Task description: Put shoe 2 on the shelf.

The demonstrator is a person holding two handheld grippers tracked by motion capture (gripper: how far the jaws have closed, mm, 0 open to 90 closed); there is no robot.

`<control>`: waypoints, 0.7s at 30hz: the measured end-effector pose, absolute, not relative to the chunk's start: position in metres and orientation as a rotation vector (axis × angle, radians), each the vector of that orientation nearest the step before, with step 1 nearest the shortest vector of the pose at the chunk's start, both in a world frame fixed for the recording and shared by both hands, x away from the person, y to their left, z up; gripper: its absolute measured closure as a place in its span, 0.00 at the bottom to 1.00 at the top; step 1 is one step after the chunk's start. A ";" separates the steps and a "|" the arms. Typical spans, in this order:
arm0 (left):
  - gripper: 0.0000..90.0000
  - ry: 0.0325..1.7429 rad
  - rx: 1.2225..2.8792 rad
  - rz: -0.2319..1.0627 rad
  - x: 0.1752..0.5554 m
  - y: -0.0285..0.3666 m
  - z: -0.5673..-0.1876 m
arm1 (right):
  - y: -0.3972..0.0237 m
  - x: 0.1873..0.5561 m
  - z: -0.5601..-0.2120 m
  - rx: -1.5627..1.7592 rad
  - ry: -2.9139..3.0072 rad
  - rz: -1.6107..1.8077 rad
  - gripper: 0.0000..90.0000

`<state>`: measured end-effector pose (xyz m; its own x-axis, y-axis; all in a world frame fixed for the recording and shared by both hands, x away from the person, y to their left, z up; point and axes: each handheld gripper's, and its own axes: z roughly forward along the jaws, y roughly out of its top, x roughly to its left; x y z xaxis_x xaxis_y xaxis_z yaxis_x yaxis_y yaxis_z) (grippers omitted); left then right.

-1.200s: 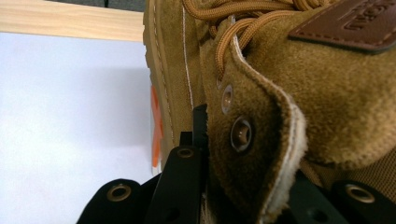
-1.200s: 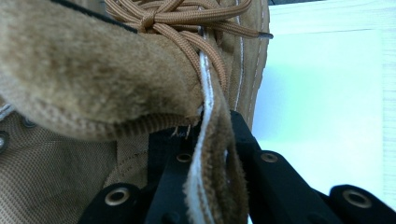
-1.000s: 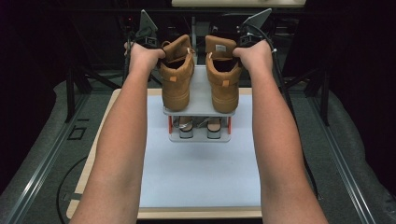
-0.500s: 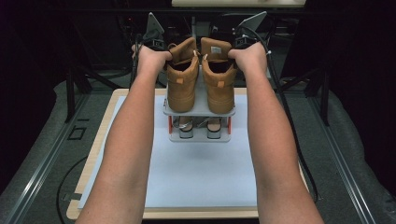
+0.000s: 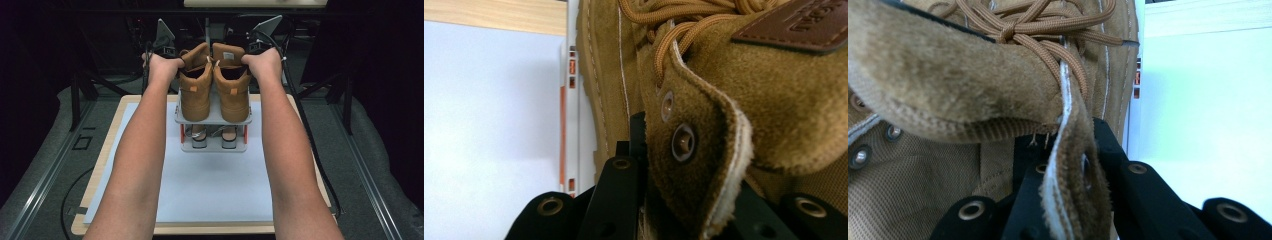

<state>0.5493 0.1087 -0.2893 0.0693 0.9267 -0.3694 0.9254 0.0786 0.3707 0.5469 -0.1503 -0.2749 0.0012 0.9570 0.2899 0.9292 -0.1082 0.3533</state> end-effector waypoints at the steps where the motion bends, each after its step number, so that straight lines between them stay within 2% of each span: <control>1: 0.94 1.839 1.828 0.007 0.550 0.108 -0.290 | -0.151 0.547 -0.275 2.178 2.063 0.714 0.94; 11: 0.94 1.830 1.794 0.001 0.549 0.109 -0.294 | -0.153 0.549 -0.279 2.219 2.020 0.753 0.94; 21: 0.92 1.808 1.833 0.027 0.549 0.108 -0.293 | -0.161 0.550 -0.284 2.238 2.009 0.764 0.93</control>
<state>0.5493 0.1075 -0.2933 0.0904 0.9273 -0.3633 0.9160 0.0658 0.3959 0.5499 -0.1610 -0.2840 0.0409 0.9429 0.3304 0.9241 -0.1614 0.3464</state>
